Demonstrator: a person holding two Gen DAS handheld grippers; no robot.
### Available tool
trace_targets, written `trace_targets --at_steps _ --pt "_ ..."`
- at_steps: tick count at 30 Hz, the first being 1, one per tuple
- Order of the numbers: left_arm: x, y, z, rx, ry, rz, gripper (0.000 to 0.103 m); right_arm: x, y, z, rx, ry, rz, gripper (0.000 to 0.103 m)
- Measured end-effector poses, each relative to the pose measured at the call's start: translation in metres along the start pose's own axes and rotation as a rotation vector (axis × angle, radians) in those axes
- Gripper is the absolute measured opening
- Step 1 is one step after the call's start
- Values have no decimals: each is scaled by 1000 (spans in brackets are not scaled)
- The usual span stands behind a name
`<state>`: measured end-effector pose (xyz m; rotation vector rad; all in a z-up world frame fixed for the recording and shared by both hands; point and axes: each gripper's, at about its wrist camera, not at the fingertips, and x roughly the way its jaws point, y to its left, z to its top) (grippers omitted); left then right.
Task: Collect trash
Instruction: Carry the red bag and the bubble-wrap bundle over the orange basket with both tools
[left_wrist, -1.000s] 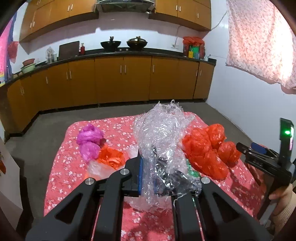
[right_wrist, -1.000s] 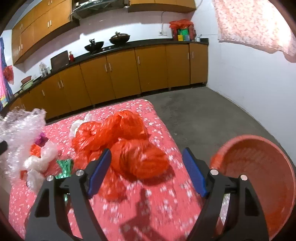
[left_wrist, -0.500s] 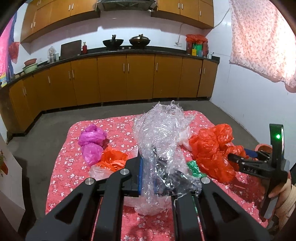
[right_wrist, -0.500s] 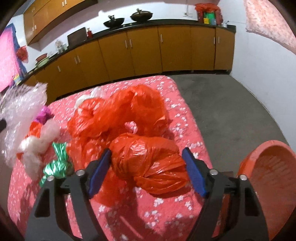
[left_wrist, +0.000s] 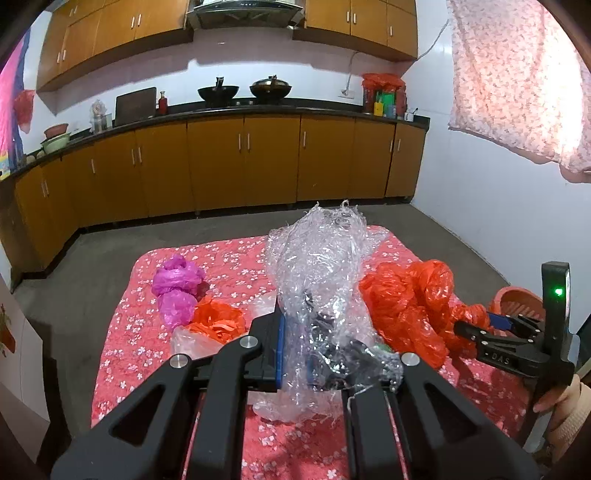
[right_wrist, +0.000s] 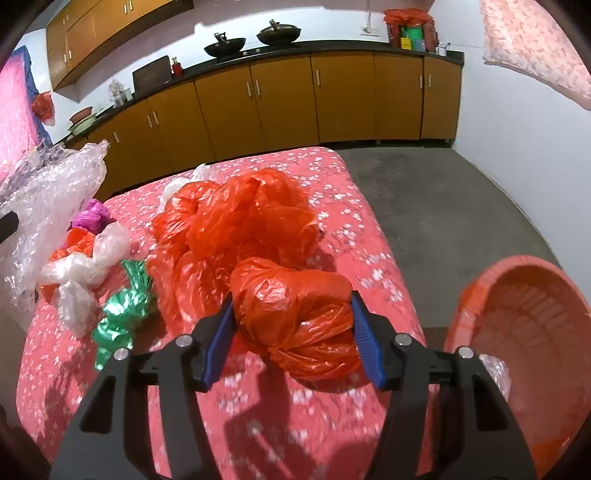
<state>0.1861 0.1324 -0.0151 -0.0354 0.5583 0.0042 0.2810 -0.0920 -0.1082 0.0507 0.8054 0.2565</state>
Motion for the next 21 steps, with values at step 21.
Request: trace_targets --at_steps 21 --pt "-35 -12 -18 -2 -3 -44 8 -99 17 -36 -46 -65 80 58"
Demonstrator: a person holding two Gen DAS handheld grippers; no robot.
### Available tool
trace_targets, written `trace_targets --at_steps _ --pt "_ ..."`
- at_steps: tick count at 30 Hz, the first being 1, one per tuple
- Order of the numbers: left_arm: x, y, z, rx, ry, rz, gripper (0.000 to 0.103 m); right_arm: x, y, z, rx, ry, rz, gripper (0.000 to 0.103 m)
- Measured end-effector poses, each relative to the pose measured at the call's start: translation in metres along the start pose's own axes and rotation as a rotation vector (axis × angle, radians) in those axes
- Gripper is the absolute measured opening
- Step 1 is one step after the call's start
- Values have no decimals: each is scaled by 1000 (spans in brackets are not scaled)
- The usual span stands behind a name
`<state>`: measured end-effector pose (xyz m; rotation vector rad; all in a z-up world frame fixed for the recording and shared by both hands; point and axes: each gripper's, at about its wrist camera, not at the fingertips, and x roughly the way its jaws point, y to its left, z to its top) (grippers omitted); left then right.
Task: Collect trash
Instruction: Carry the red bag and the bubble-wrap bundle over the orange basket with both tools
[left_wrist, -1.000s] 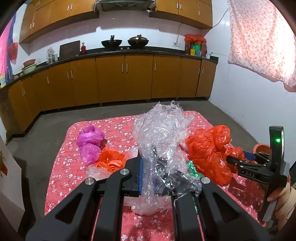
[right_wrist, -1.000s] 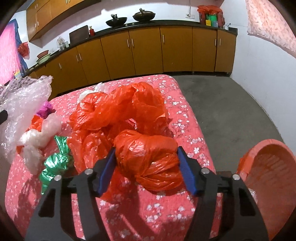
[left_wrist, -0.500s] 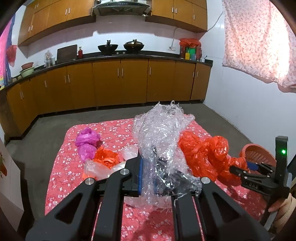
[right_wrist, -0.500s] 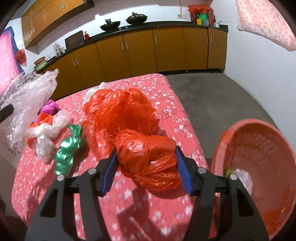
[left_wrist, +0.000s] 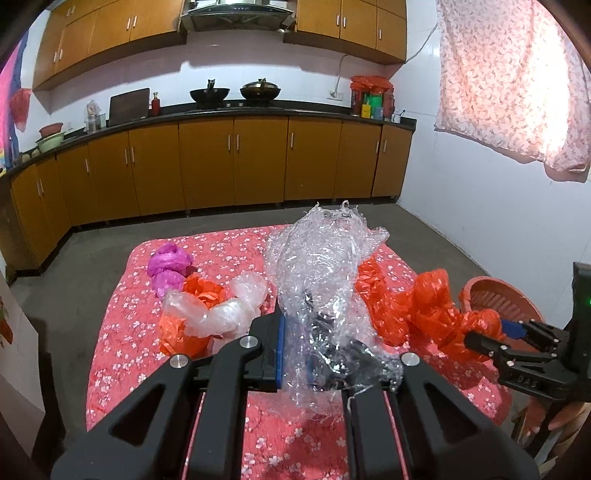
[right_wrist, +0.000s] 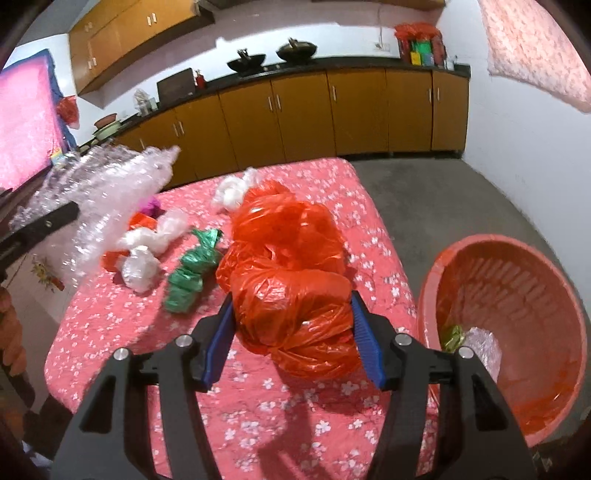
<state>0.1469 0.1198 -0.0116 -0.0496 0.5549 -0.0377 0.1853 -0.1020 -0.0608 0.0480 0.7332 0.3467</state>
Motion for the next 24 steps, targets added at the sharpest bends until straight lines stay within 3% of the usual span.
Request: trace_targets --at_steps 6,12,19,24 --pt "-8 2 0 0 -5 -4 8 -18 13 6 -7 -35 52 58" --pt "-12 2 -3 1 -3 -14 8 -34 22 7 -19 -71 49 58" --pt "-15 -8 -1 16 -12 -47 8 -56 0 11 31 -125 -62 58" --pt "-13 -29 3 41 -15 -85 8 -69 -35 5 121 -136 -188 58"
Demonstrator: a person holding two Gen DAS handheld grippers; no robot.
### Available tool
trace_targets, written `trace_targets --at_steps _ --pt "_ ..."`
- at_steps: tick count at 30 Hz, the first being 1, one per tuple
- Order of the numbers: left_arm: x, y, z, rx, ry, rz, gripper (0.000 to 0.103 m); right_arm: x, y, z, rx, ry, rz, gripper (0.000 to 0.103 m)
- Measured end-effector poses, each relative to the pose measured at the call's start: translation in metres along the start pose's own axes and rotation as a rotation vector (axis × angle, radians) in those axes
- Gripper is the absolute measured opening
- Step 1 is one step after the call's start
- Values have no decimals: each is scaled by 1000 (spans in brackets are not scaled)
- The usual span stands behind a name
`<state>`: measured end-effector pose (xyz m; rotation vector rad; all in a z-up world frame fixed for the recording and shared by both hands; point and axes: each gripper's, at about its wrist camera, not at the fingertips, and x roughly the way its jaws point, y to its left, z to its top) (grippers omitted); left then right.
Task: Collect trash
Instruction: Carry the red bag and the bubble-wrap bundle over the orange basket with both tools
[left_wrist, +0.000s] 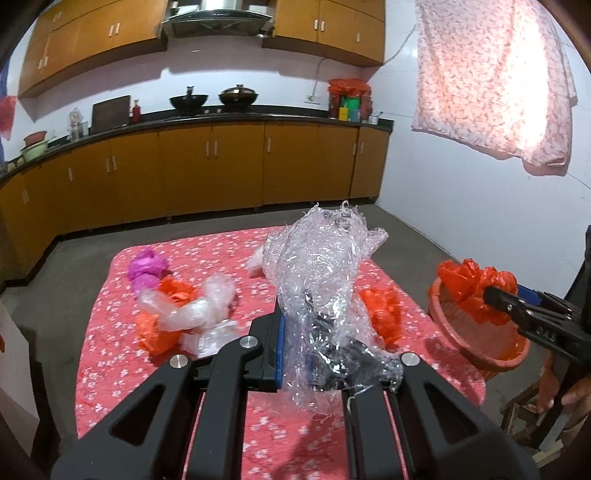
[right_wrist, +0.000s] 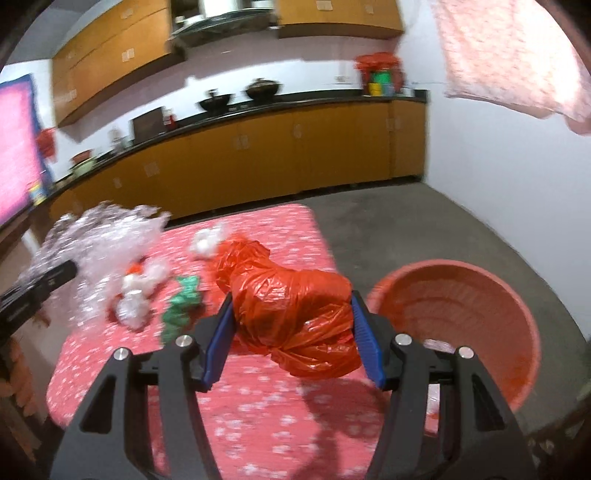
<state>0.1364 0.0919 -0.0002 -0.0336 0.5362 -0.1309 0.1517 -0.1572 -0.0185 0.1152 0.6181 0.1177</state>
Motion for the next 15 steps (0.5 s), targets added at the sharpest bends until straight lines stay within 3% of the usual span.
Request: trace_targets --at_steps 8,15 --pt "15 -59 7 53 8 -115 8 -9 -82 -6 156 -1 -273 58" --pt "37 -127 12 104 18 -241 8 -17 -135 -12 244 -4 -396 58"
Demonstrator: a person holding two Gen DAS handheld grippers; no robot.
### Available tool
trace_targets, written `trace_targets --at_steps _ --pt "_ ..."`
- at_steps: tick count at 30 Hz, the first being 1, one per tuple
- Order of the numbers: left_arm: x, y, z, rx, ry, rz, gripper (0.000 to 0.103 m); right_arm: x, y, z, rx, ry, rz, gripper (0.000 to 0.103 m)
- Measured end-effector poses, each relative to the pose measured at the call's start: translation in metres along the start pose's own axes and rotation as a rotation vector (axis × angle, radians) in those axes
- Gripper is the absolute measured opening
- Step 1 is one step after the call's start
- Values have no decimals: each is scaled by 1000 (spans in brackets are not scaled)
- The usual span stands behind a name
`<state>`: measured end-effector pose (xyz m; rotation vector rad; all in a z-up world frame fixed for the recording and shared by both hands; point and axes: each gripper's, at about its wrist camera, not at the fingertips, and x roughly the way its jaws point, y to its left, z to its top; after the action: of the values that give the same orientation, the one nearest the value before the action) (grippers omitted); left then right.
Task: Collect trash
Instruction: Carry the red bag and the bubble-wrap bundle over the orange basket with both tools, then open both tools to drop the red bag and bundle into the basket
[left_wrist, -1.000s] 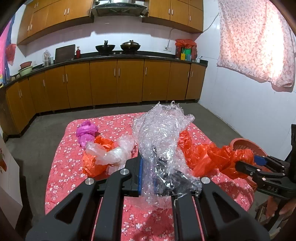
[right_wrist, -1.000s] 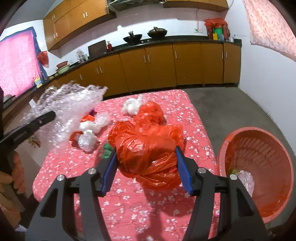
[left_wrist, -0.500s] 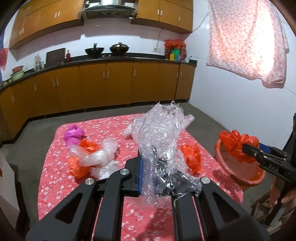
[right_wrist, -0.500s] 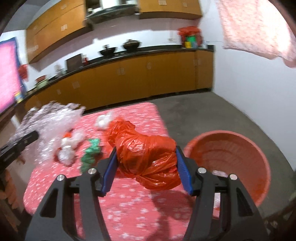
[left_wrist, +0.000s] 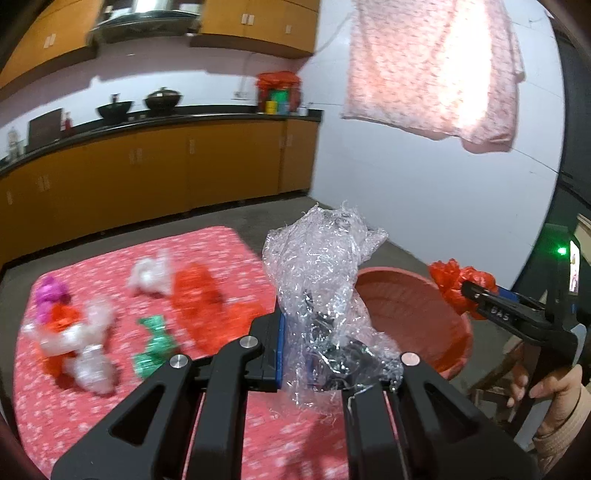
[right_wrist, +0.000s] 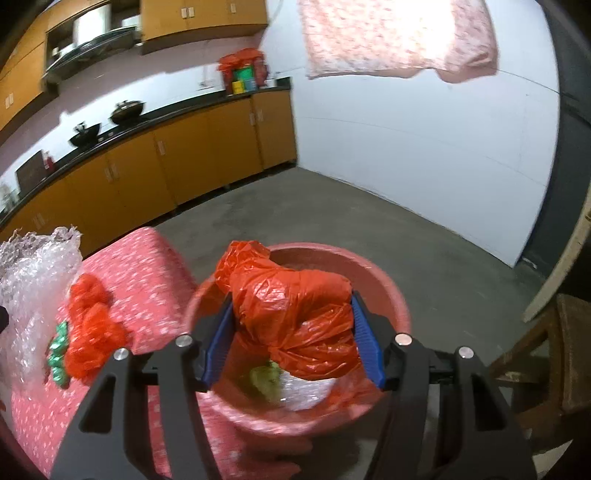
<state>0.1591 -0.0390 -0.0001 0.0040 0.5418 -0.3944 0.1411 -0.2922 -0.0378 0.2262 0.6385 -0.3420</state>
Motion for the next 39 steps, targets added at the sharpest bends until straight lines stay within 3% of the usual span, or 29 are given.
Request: trace_targets --at_steps 12,33,39 --pt "61 -56 -1 27 72 -113 8 21 -25 5 75 4 -31 58" --pt "115 -95 -4 91 132 -167 8 36 -48 5 157 -22 10 60" --pt "124 -97 -9 92 152 -167 11 44 -51 9 180 -14 78 67"
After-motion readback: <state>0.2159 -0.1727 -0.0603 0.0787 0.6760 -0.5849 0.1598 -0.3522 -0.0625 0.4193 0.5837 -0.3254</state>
